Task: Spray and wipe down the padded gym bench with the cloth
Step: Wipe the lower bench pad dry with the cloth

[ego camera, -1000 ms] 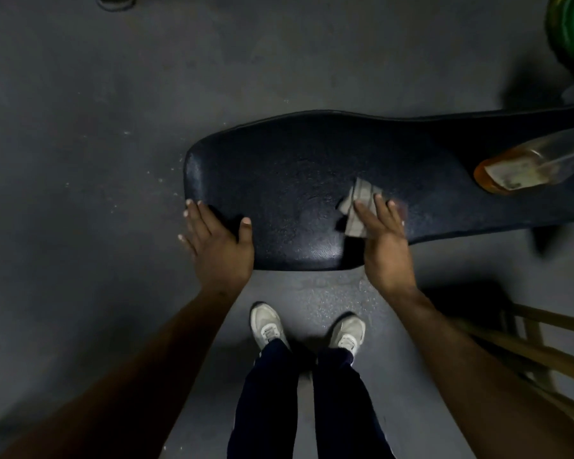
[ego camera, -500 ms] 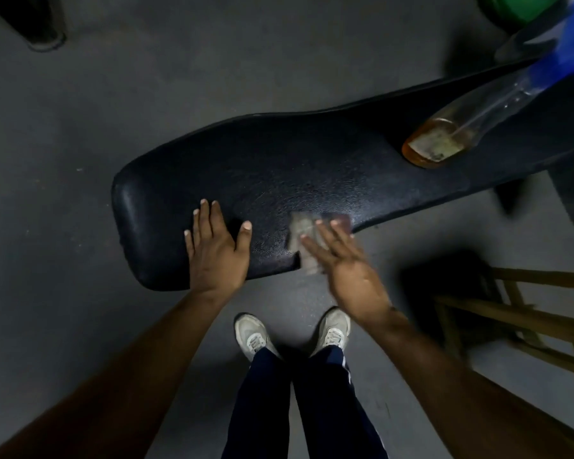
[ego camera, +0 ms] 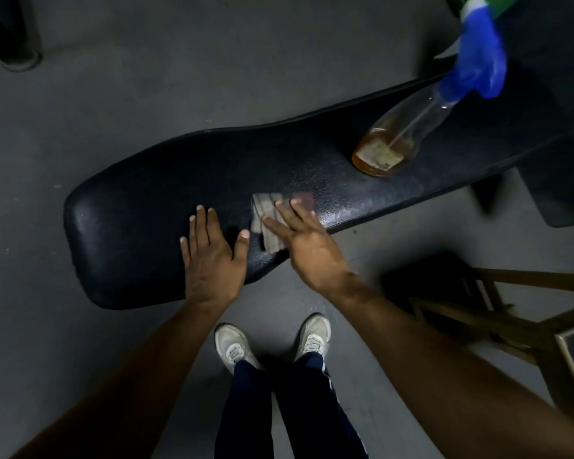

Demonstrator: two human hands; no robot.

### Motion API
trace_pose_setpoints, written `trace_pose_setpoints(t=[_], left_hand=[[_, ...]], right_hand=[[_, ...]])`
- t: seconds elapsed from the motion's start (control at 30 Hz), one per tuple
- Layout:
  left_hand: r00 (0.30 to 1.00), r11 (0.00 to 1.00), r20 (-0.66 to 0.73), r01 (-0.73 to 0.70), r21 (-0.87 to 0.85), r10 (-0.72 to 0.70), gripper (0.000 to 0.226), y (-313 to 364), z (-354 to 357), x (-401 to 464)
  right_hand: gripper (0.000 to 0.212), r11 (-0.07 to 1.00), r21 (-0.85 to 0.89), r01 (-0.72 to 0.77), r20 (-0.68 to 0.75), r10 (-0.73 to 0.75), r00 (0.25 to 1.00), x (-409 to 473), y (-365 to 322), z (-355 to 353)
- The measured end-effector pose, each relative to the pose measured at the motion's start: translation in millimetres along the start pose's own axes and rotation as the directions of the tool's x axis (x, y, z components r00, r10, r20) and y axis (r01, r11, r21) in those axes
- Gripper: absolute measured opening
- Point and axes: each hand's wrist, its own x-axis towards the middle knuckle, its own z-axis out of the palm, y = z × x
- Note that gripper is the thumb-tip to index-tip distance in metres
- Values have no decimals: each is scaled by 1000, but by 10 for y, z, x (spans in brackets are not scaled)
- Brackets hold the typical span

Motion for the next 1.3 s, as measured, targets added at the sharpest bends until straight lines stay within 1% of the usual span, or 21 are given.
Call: trace_pose_setpoints(t=[0.07,0.17,0.27,0.33,0.43,0.57,0.67,0.73,0.8,0.87,0.97,1.03,1.13,1.2,1.23,1.3], left_hand=[[1000,1000,0,-7,-9,7,77,102,-13,1],[999,999,-25,-32,-3,32,77,220,-24,16],[999,999,-29,-43,4,44,76,353,-6,33],[998,999,-22,-53,7,53,77,459,24,30],[997,997,-18,-78,8,78,78,638,85,8],[991,991,-7,-134,5,134,81,930,127,18],[985,985,-6,-171,-19,171,85,1206,107,68],[976,976,-6,-216,-39,216,88,1421,65,112],[965,962,1,-262,-79,263,91,1664,1,162],[952,944,7,-301,-135,305,94,1923,-69,227],[930,914,5,-359,-189,367,98,2295,-145,330],[923,901,14,-371,-224,384,101,2527,-182,384],[905,879,20,-406,-250,424,102,2793,-200,450],[896,868,17,-425,-257,443,97,2895,-186,494],[897,867,16,-422,-266,442,91,2933,-179,523],[901,863,-1,-415,-288,434,68,2960,-180,578]], right_hand=[[83,999,30,-28,18,28,999,-181,211,22],[80,981,104,-164,30,162,986,-404,625,-124],[87,936,150,-317,-22,324,946,-525,1054,-290],[83,907,172,-384,-61,399,915,-556,1282,-372],[75,872,197,-449,-92,472,877,-607,1483,-459],[67,813,337,-476,-129,540,832,-715,1616,-544],[66,763,455,-458,-179,582,793,-852,1671,-668],[58,710,560,-427,-192,613,767,-944,1644,-810],[51,631,660,-408,-170,654,737,-1052,1603,-964],[48,549,737,-393,-144,697,703,-1138,1607,-1064],[52,483,797,-363,-145,736,661,-1205,1651,-1170],[53,446,833,-328,-141,744,653,-1248,1650,-1235],[49,411,869,-275,-144,743,654,-1308,1625,-1323],[45,390,888,-244,-151,748,647,-1350,1585,-1356],[43,366,905,-218,-151,754,639,-1368,1561,-1366],[41,316,932,-178,-139,765,629,-1407,1495,-1371]])
